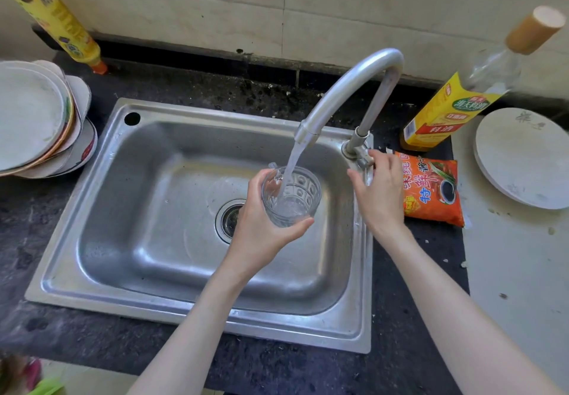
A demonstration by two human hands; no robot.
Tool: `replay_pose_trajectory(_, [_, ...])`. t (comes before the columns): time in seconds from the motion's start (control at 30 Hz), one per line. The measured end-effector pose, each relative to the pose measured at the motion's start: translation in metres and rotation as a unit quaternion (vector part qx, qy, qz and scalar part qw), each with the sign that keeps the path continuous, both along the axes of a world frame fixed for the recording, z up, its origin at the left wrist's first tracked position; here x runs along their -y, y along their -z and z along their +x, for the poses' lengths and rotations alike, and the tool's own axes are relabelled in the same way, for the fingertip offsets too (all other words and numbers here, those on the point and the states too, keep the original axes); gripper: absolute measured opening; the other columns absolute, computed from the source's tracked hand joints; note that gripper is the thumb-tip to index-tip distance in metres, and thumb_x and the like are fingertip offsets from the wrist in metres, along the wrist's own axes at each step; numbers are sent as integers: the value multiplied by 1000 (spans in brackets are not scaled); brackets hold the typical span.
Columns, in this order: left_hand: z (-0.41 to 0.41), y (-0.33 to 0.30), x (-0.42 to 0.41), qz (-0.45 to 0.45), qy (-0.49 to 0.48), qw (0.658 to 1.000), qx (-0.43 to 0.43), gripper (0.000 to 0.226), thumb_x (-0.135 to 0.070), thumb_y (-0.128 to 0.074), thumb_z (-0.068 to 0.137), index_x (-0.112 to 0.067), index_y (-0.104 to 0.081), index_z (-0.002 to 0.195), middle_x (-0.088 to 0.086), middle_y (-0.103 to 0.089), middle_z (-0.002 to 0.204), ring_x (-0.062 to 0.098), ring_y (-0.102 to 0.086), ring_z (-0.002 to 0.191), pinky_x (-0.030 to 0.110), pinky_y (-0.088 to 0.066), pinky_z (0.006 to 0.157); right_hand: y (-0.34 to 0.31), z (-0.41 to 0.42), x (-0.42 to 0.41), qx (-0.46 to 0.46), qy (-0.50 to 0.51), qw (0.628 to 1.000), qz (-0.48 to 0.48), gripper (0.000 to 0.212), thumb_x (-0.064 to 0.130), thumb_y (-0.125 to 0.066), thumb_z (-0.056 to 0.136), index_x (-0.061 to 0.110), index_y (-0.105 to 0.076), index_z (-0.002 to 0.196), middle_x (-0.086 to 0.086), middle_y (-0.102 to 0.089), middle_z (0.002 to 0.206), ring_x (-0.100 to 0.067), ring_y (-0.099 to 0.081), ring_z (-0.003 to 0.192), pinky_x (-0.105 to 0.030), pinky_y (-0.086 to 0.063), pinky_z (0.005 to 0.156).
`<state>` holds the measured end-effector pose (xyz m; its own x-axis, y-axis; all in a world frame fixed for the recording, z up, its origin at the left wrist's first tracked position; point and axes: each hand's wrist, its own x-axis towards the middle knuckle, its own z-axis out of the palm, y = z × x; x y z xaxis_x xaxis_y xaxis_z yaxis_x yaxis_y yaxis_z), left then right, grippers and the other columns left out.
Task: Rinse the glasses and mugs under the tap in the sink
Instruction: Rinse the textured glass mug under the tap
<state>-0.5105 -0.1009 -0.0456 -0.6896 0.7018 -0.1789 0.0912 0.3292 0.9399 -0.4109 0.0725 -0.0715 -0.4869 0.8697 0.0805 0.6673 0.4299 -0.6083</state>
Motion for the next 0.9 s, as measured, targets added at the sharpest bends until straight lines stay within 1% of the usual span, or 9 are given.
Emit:
replay_pose_trajectory(0.13, [3, 0, -2, -19, 2, 1000, -9, 84, -50, -76, 51, -35, -35, 123, -17, -51, 120, 2, -48, 114, 33, -40, 100, 1, -1, -20, 78, -69, 992, 65, 30, 27, -53, 93, 7, -61, 113, -12, -62, 113, -26, -49, 108, -34, -40, 89])
replay_pose_trajectory(0.33, [3, 1, -7, -27, 4, 1000, -2, 85, -53, -74, 50, -35, -34, 123, -11, -50, 123, 9, -48, 117, 40, -40, 101, 3, 12, -37, 125, -137, 977, 110, 32, 23, -61, 87, 4, -63, 113, -14, -64, 113, -30, -55, 105, -42, -43, 89])
replay_pose_trajectory(0.43, [4, -3, -8, -29, 6, 1000, 1, 86, -54, -73, 50, -34, -34, 124, -13, -50, 122, 7, -48, 115, 39, -40, 101, 0, 9, -36, 83, -74, 993, 44, 26, 25, -51, 93, 9, -57, 113, -12, -63, 106, -26, -52, 100, -39, -44, 77])
replay_pose_trajectory(0.5, [3, -7, -9, -30, 9, 1000, -4, 85, -53, -73, 50, -35, -34, 123, -16, -51, 119, 7, -49, 113, 38, -41, 100, -4, 5, -41, 44, -31, 998, -20, 26, 25, -46, 96, 11, -53, 116, -10, -61, 111, -23, -48, 104, -31, -37, 75])
replay_pose_trajectory(0.57, [3, -12, -11, -25, 11, 1000, -7, 85, -52, -73, 49, -35, -34, 123, -20, -51, 116, 5, -50, 112, 37, -41, 99, -7, 4, -46, 20, -2, 997, -69, 28, 23, -45, 96, 9, -50, 120, -10, -62, 115, -25, -48, 109, -30, -35, 78])
replay_pose_trajectory(0.67, [5, -18, -12, -22, 15, 1000, -12, 81, -52, -72, 49, -43, -32, 119, -25, -50, 115, 2, -50, 112, 35, -41, 100, -10, 3, -48, -7, 24, 988, -151, 35, 26, -45, 96, 10, -45, 128, -12, -60, 122, -27, -51, 115, -36, -40, 90])
replay_pose_trajectory(0.77, [6, -23, -9, -31, 18, 999, -21, 77, -54, -71, 48, -48, -32, 113, -29, -49, 112, 5, -51, 112, 36, -41, 100, -16, 2, -39, -51, 63, 969, -233, 49, 26, -49, 95, 12, -33, 139, -10, -55, 131, -24, -44, 125, -31, -34, 97])
replay_pose_trajectory(0.83, [8, -25, -6, -35, 20, 999, -20, 80, -53, -72, 47, -45, -31, 116, -30, -48, 111, 5, -51, 110, 35, -41, 99, -22, 8, -17, -51, 70, 977, -193, 49, 22, -52, 93, 10, -36, 138, -11, -51, 133, -26, -43, 126, -33, -33, 101])
replay_pose_trajectory(0.9, [11, -27, 0, -47, 8, 999, -16, 84, -52, -74, 48, -39, -32, 120, -28, -49, 110, 6, -51, 110, 36, -41, 98, -21, 16, 18, -28, 36, 992, -115, 37, 17, -52, 92, 4, -49, 127, -14, -56, 124, -30, -49, 117, -36, -36, 98])
